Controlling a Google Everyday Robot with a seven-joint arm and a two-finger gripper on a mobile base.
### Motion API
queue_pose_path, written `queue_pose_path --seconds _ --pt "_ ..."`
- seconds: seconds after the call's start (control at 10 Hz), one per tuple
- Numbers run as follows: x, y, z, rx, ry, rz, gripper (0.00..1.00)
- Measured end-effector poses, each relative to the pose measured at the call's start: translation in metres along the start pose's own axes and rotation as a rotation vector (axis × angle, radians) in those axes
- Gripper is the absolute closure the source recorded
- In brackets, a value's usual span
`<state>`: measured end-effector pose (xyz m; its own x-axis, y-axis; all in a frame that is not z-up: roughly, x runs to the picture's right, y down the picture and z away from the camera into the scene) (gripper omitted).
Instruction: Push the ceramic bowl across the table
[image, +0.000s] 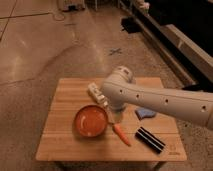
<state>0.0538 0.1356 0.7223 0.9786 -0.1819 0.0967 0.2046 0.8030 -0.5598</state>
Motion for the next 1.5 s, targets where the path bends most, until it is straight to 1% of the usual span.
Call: queue_pose_path --seconds 0.2,0.3,0.5,0.8,1.2,1.4,1.5 --pt "-0.005 -0.002 0.005 0.001 -0.004 -0.003 0.35" --pt "-0.019 -0.004 0.009 0.000 -0.009 -0.007 0.35" --pt "-0.033 -0.007 0.013 0.003 -0.015 -0.018 0.35" --pt "-0.032 -0.007 0.020 0.001 -0.018 -0.023 0.35" --pt "-0.051 -0.012 0.033 -0.001 -0.027 -0.034 0.35" --pt "-0.050 -0.014 0.036 0.001 -0.028 -0.034 0.35" --pt "-0.053 -0.015 0.040 0.000 -0.033 -0.036 0.35"
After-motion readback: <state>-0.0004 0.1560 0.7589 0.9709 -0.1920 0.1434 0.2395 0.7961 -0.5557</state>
